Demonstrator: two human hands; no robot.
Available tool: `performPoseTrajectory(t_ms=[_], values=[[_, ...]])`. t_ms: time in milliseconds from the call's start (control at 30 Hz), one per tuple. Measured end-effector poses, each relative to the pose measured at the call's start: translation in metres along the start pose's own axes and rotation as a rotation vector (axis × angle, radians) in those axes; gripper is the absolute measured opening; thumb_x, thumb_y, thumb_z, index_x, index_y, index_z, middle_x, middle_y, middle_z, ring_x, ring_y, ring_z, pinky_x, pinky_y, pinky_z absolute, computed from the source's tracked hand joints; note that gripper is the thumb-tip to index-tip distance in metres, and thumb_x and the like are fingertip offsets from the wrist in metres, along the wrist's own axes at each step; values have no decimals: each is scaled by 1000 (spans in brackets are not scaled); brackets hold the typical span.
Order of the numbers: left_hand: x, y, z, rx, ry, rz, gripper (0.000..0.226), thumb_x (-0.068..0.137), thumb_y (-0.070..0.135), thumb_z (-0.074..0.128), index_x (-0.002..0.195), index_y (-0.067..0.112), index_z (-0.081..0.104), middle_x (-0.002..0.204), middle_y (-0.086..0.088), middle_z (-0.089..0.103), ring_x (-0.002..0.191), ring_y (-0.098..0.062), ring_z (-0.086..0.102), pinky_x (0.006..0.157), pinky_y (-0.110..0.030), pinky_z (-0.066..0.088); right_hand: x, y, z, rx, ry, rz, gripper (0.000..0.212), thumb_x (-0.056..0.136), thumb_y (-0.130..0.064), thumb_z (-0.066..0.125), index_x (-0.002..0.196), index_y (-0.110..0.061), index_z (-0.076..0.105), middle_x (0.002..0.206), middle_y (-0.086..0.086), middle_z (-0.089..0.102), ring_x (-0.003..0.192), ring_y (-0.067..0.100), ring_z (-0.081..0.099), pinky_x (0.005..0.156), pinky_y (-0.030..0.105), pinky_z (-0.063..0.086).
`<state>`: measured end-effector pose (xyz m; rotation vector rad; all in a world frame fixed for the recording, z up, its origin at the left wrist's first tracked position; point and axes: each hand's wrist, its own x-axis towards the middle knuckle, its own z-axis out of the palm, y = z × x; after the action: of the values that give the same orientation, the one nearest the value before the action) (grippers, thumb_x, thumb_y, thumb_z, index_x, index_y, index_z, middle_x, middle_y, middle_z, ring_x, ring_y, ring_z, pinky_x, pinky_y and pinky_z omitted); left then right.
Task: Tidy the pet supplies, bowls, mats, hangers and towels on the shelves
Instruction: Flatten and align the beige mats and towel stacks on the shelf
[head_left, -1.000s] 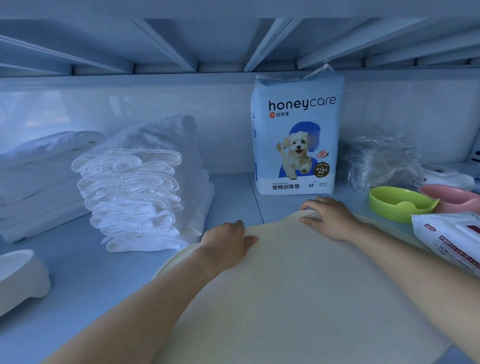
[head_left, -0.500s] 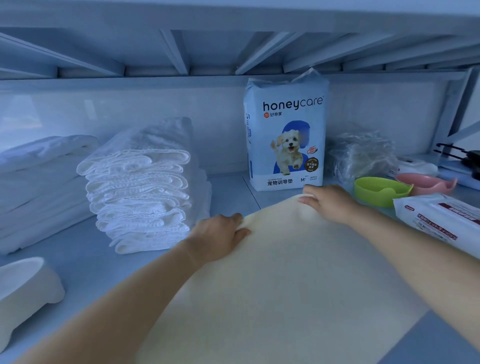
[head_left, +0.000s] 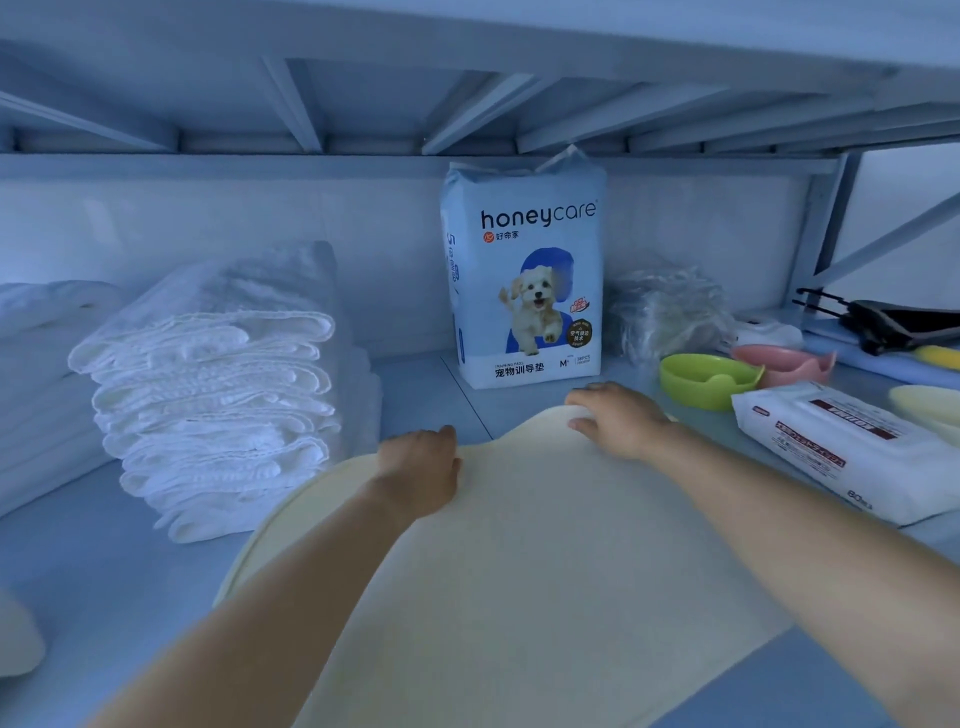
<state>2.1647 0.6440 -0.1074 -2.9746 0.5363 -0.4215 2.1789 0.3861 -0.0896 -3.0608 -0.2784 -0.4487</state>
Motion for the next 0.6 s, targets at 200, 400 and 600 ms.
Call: performPoseTrajectory(t_ms=[200, 400, 600], values=[[-9, 4, 18, -95, 189, -79, 29, 96, 34, 32, 116, 20, 47, 114, 1, 59, 106, -22, 55, 83, -33, 34, 0, 10, 32, 240, 102, 24, 41, 92, -29, 53, 130, -14, 49, 127, 7, 54, 118, 25, 46, 98, 31, 35], [-9, 2, 16, -197, 191, -60, 27, 98, 37, 32, 111, 18, 45, 111, -2, 61, 102, -25, 56, 81, -35, 35, 5, 19, 29, 192, 100, -28, 31, 95, -36, 44, 113, -10, 49, 112, 8, 58, 110, 28, 48, 85, 37, 37], [13, 29, 6, -188, 196, -27, 25, 99, 35, 31, 108, 17, 47, 107, -1, 59, 98, -23, 53, 80, -33, 30, 9, 44, 12, -100, 131, -23, 32, 98, -38, 37, 113, -15, 53, 120, 3, 54, 114, 23, 45, 88, 36, 33]])
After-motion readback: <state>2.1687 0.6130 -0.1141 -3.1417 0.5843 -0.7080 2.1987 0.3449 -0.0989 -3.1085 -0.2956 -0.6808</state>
